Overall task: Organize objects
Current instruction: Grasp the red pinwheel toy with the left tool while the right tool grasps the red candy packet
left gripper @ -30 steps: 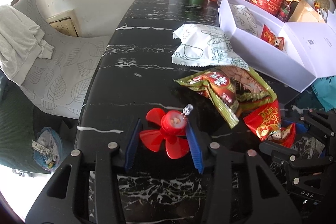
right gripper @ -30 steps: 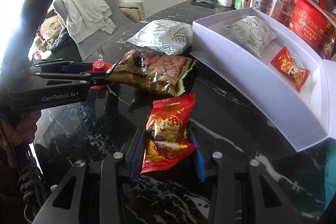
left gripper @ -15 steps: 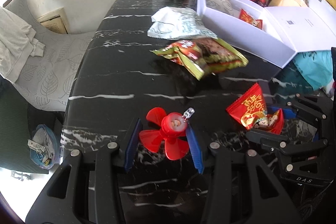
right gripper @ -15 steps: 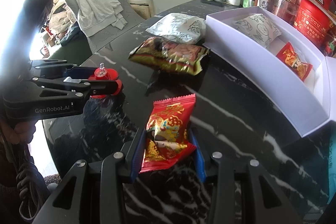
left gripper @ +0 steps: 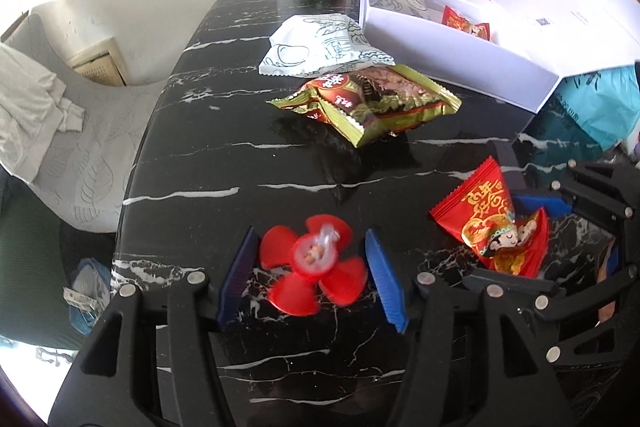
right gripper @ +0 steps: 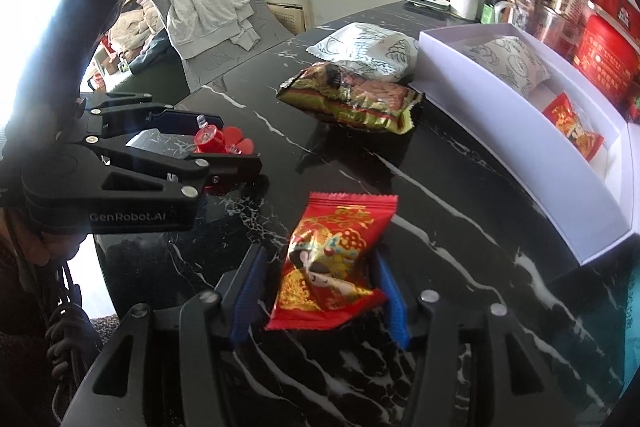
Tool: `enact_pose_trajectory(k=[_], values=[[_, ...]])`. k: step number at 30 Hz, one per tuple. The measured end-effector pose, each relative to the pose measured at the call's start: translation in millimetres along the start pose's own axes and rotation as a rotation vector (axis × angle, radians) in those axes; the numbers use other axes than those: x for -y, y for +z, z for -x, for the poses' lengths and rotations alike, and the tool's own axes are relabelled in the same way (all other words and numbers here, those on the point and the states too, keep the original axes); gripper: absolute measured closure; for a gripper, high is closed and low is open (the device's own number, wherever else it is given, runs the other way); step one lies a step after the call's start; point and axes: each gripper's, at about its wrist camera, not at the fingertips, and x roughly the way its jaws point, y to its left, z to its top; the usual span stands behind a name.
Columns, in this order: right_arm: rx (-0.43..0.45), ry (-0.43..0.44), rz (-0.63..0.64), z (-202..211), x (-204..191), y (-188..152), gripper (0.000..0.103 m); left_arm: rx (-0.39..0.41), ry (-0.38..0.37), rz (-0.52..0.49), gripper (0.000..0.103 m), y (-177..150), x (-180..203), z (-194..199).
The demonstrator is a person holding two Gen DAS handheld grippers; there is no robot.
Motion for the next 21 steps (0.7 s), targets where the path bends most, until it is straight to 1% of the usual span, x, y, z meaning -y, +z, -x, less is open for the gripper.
enact_pose_trajectory(k=[1, 2, 3, 6, 11, 16, 21], values=[[0.000, -0.005, 0.008, -1, -1, 1, 0.048, 0.002, -0.001, 0.004, 0.048, 0, -1, 0], [0.000, -0.007, 0.010, -1, -1, 1, 0.049, 0.005, -0.002, 0.008, 0.051, -1, -2, 1], [0.003, -0.016, 0.014, -1, -1, 2, 0.060, 0.007, -0.005, 0.016, 0.051, -1, -3, 2], [0.005, -0.002, 0.016, -1, 1, 2, 0.063, 0.002, -0.016, 0.032, 0.052, -1, -6, 3], [0.005, 0.023, 0.032, -2, -3, 6, 0.064, 0.016, 0.013, 0.015, 0.052, 0, -5, 13], [0.025, 0.034, 0.044, 4, -6, 11, 0.064, 0.034, 0.038, 0.023, 0.052, 3, -9, 24], [0.045, 0.041, 0.055, 11, -8, 15, 0.064, 0.042, 0.048, 0.020, 0.052, 6, -6, 32]])
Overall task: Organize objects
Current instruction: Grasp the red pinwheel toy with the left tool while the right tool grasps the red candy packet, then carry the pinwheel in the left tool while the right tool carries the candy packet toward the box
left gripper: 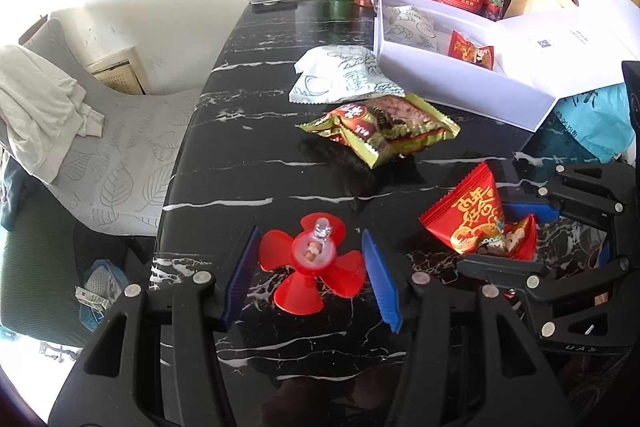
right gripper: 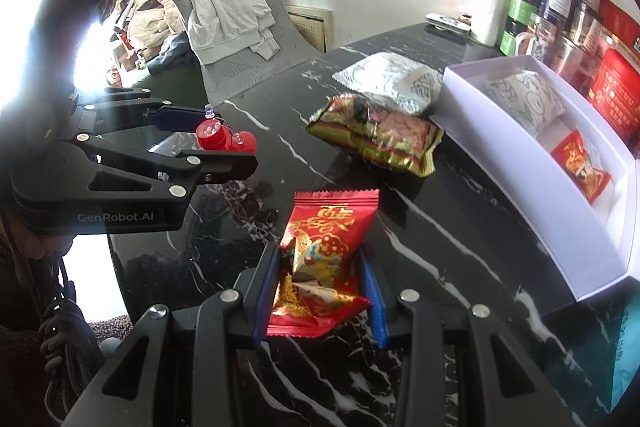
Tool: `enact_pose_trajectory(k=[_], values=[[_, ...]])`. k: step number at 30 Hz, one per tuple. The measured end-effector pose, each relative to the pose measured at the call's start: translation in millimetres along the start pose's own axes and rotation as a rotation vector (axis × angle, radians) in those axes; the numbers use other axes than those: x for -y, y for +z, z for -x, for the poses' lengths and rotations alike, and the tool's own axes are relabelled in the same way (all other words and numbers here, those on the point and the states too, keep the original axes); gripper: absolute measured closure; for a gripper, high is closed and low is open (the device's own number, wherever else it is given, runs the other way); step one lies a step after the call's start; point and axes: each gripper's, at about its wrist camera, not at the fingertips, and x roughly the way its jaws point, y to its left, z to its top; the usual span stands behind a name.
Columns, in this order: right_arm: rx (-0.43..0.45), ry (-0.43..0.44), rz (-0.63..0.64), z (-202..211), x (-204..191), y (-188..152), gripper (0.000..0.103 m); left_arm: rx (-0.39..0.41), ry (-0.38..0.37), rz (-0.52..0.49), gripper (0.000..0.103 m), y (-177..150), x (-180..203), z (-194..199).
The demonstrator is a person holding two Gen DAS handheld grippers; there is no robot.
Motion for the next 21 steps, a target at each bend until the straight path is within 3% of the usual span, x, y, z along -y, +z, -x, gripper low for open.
enact_pose_trajectory(k=[7, 21], values=[[0.017, -0.022, -0.033, 14, 8, -7, 0.064, 0.002, -0.030, -0.023, 0.051, 4, 18, 2], [0.060, -0.109, -0.158, 55, 40, -41, 0.064, 0.008, -0.124, -0.163, 0.051, 25, 86, 0]])
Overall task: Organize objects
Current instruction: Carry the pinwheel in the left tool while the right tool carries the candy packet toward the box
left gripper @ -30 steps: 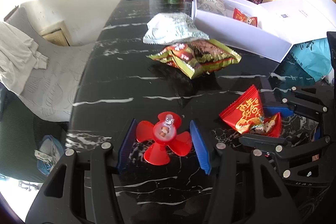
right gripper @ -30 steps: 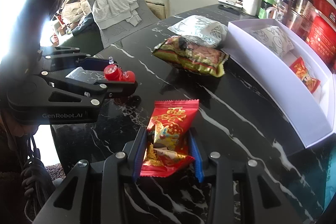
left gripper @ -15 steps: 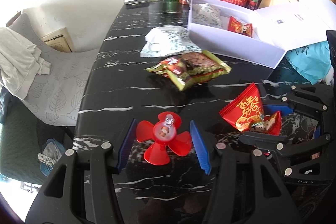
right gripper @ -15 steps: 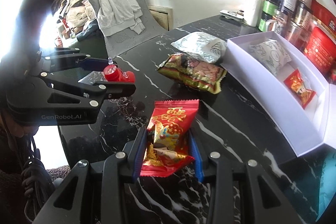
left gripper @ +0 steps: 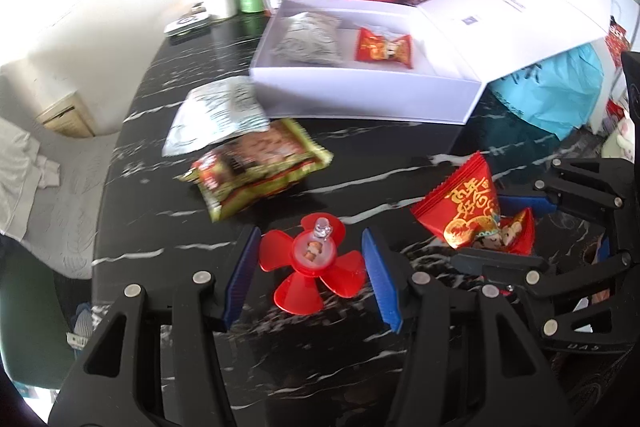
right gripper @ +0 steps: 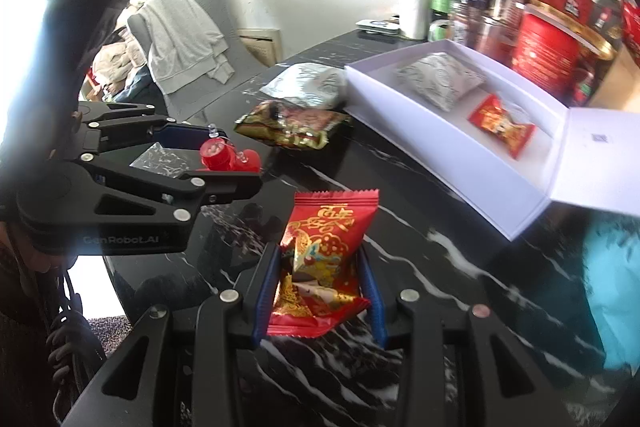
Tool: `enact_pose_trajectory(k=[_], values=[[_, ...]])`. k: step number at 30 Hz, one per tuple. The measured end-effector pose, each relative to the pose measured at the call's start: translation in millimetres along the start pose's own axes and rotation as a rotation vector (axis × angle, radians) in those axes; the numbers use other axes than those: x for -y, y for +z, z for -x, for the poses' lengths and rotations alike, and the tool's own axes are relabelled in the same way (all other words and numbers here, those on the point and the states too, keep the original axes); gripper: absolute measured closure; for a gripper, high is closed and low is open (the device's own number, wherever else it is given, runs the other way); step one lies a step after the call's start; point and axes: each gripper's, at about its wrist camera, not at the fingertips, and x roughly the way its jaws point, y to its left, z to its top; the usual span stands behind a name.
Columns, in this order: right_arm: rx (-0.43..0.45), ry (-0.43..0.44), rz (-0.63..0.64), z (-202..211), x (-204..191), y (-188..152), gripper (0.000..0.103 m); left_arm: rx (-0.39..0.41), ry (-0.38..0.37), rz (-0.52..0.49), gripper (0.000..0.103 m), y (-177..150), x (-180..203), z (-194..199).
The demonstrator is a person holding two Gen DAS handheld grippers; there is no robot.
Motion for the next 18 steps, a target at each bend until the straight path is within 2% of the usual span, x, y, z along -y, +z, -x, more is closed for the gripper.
enact_pose_trajectory(k=[8, 18], values=[[0.010, -0.034, -0.058, 15, 17, -14, 0.064, -0.008, -0.026, -0.055, 0.051, 11, 23, -3], [0.041, -0.061, -0.081, 28, 35, -6, 0.064, 0.018, -0.054, -0.086, 0.051, 35, 31, -3]])
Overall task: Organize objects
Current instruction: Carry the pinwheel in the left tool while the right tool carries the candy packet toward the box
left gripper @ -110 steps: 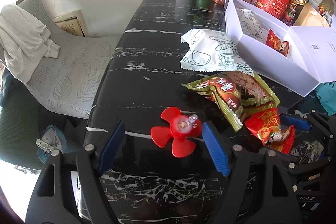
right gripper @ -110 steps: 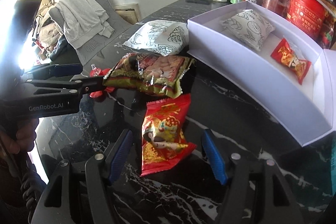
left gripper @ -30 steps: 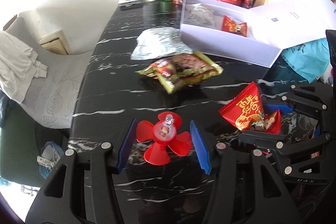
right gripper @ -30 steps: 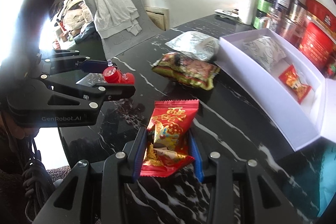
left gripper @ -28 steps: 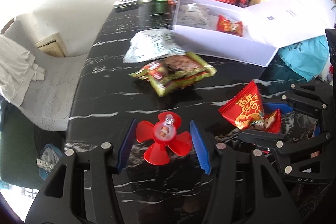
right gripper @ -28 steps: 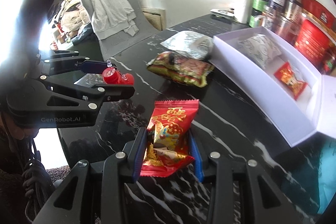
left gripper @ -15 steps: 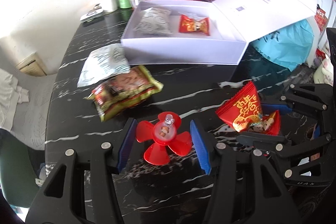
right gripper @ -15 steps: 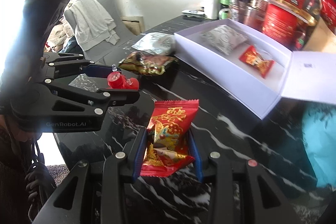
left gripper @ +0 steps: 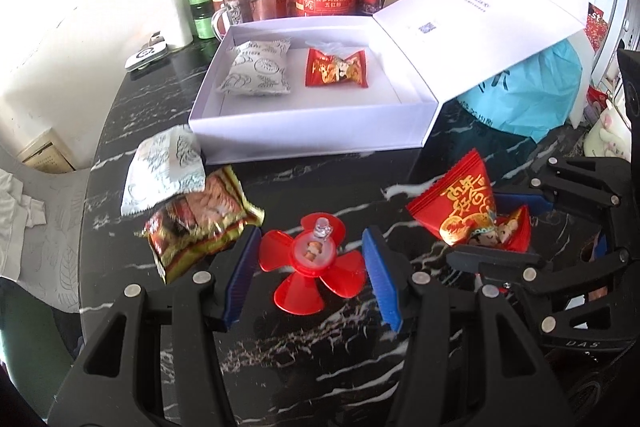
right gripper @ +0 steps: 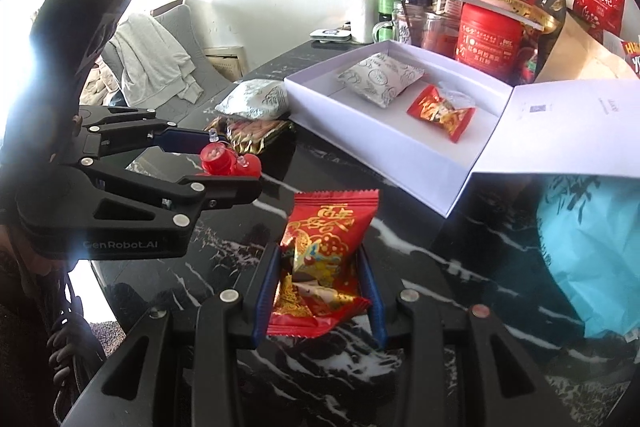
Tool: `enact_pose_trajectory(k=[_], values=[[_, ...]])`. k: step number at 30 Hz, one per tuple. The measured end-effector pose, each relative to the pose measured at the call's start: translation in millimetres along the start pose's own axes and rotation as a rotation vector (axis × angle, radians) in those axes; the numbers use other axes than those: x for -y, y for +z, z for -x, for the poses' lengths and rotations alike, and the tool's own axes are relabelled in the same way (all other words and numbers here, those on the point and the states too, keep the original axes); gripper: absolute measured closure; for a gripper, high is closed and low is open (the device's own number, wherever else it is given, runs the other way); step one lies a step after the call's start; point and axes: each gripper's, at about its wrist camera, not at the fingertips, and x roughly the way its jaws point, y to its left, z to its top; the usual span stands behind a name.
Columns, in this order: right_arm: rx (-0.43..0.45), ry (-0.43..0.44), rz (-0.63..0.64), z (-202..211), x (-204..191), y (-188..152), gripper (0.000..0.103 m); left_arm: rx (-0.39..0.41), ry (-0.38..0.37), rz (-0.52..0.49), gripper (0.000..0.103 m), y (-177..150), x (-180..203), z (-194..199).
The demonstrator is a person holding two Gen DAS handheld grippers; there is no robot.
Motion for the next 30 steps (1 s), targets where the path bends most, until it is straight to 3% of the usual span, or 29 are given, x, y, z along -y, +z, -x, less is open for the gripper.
enact_pose_trajectory(k=[30], values=[[0.073, -0.024, -0.011, -5, 52, 86, 0.064, 0.080, -0.019, -0.038, 0.051, 102, -19, -20]])
